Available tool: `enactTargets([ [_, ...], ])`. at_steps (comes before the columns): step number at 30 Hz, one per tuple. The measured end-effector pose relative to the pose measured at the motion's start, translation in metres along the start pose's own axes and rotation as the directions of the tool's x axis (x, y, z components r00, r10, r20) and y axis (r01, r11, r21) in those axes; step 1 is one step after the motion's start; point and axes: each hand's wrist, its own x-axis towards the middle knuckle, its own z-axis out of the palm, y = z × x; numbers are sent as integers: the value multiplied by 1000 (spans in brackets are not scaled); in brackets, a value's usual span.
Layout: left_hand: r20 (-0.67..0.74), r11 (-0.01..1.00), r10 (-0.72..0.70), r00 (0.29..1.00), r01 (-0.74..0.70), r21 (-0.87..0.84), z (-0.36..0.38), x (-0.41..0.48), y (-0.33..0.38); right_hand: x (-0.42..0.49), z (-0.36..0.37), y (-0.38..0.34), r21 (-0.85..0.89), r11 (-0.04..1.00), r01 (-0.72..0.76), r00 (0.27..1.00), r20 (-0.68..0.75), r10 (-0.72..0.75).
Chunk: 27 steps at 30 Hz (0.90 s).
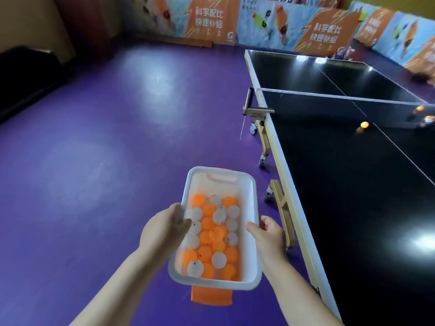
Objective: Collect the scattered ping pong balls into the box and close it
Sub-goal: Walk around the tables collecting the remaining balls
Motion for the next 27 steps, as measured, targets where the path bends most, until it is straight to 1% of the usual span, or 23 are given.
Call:
enactTargets([
  [2,23,998,57,998,-57,5,4,29,8,12,5,-5,10,999,-34,997,-73,35],
  [5,105,991,132,986,-133,4,21,68,29,37,-2,-13,38,998,-53,986,-158,58],
  [8,176,982,181,968,-186,16,41,108,53,72,-12,-19,67,996,-54,979,-192,66],
  [12,203,970,228,952,-240,39,66,172,92,139,-20,-23,88,993,-84,970,-222,102],
  [17,197,943,306,932,-324,71,94,265,176,245,-49,-56,146,987,-66,954,-280,106],
  [22,229,915,376,898,-398,58,125,342,266,338,-96,-85,126,991,-47,934,-345,88],
  [25,240,899,414,878,-436,44,152,376,309,384,-122,-87,107,992,-65,913,-395,103],
  [27,266,887,439,858,-462,27,172,395,339,408,-140,-83,104,989,-106,891,-432,141],
])
